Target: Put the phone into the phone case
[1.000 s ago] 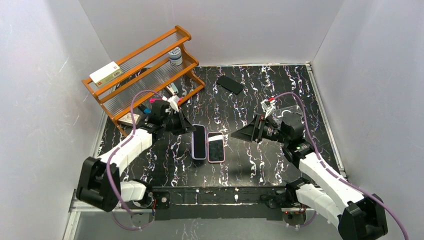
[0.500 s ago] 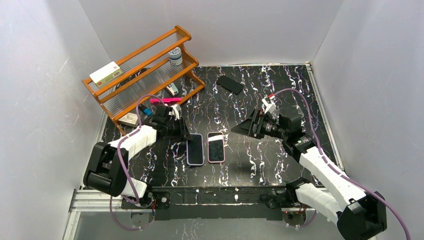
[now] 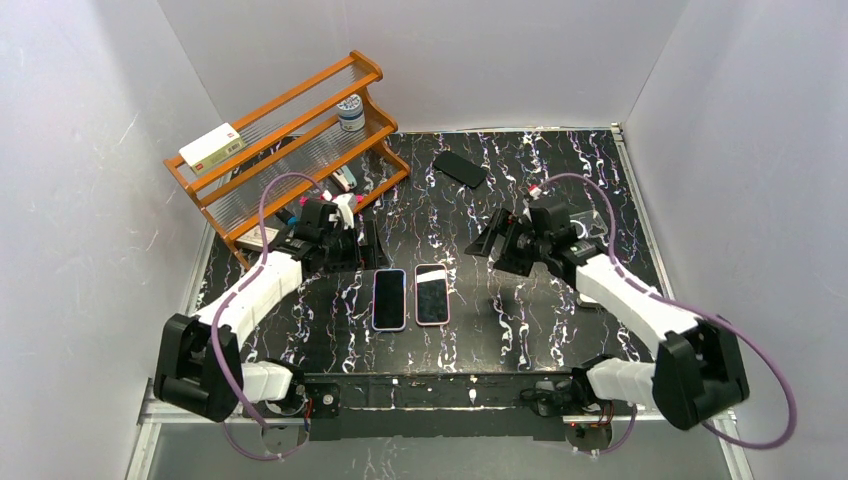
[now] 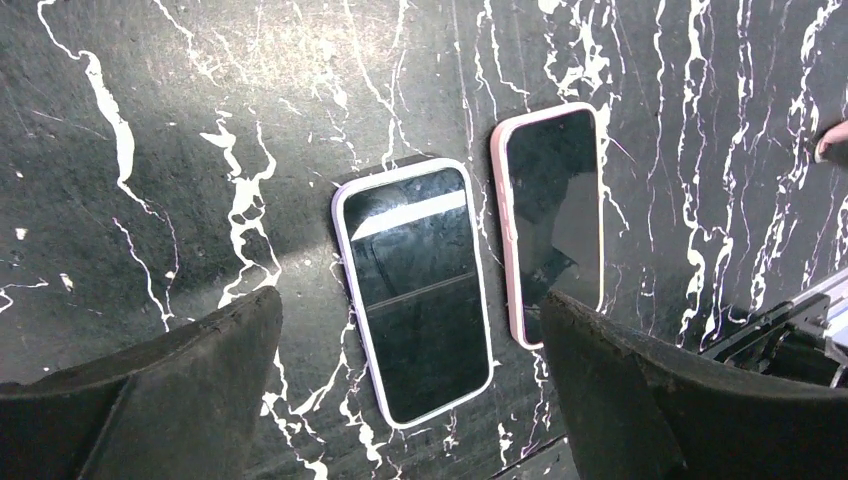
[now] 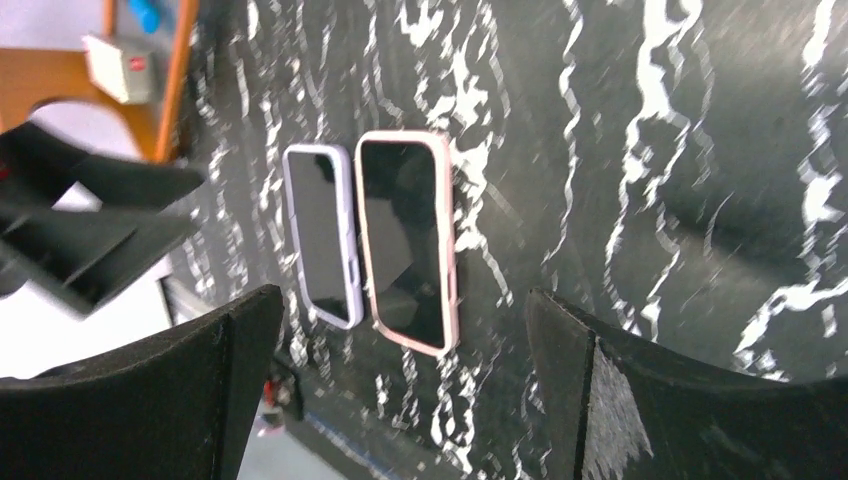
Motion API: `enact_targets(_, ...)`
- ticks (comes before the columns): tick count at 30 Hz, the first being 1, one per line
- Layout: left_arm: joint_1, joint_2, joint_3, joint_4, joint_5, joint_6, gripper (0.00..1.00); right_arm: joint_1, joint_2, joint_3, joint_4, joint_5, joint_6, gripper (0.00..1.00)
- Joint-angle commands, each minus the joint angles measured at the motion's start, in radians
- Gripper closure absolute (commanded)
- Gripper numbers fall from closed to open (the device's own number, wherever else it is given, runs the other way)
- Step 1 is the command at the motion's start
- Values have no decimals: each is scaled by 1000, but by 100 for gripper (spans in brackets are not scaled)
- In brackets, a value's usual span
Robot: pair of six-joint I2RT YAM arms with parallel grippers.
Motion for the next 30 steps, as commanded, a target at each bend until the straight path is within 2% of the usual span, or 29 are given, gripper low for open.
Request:
enact_targets(1,-3,-82,4,-44,38,97,2,-2,129,149,7,158,-128,1)
enact_targets(7,-7,-164,-72,-23,7,145,2,-14,292,246,112,379,-328,1)
enact_targets(10,-14,-200,-87,-6,-23,144,2,-34,366,270,274,362,-561,1)
enact_targets(13,-19,-208,-77,-17,-57,155,2,-54,474,366,299,411,-684,1)
enact_targets(15,-24,-212,-75,-20,-62,158,2,-83,550,447,272,363,-713,1)
enact_targets(17,-33,-215,-77,-22,-69,159,2,-117,634,525,242,218,-725,1)
enact_targets(19,-43,-209,-70,-28,-83,167,2,-133,746,606,216,142,-727,1)
enact_targets(24,-58,-208,-59,-41,-104,182,2,-137,946,816,160,77,-777,1)
enact_targets(30,-86,-230,-55,-52,-141,191,2,-144,1160,1110,66,89,-858,1)
